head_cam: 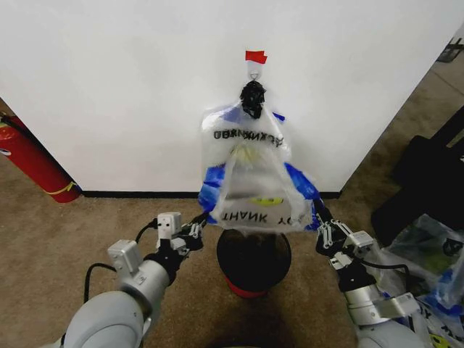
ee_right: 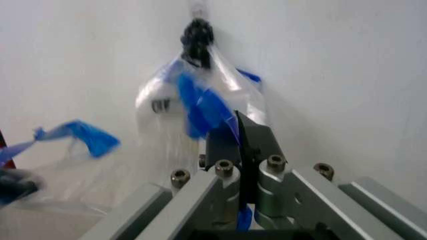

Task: Pick up the garbage bag from the wall and place it over the trash bin.

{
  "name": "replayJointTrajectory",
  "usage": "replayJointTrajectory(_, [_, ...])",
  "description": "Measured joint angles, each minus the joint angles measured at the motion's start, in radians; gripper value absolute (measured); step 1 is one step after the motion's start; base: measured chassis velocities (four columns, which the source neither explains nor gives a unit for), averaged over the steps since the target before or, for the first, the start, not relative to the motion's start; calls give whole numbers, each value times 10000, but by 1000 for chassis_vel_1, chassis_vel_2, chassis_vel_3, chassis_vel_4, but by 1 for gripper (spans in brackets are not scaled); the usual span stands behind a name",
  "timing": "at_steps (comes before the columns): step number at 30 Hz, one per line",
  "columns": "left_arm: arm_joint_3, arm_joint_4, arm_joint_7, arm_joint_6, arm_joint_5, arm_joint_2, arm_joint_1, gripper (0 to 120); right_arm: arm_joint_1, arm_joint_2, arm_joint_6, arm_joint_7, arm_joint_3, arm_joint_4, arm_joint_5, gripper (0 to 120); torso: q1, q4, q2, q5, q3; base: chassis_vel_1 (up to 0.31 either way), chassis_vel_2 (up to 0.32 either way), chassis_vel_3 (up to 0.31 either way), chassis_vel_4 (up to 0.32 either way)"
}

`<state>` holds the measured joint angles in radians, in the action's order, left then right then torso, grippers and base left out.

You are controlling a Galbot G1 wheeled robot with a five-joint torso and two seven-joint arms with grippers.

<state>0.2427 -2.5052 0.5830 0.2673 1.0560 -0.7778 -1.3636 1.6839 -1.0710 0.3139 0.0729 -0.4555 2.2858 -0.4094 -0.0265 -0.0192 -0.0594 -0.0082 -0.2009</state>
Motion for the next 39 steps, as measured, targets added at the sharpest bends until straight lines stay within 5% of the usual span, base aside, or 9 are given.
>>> replayJointTrajectory(12, [1497,28,-476,-174,467,116,119,0,-679,356,-1080,372,-285,2034,-1077,0,-1,0,0,0,-1,0,0,0,0])
replayJointTrajectory(20, [2157,35,-648,-191,1084,511,642,0,-559,1018,-1644,433,-1043,2212,-2137,0,-1,-1,2,4,-1,0,0,0,0])
replayJointTrajectory(34, [2882,37,-24,1150,4626,2238,2957,0,-895,3061,-3692,1928,-2501,2192,-6163,0,-1,0,2,7,-1,0,0,0,0])
replayJointTrajectory(39, [2276,50,397,1740,5895,2350,3440,0,-1349,3846,-4926,2463,-2893,2172,-7581,0,-1,1,3,3,-2,0,0,0,0])
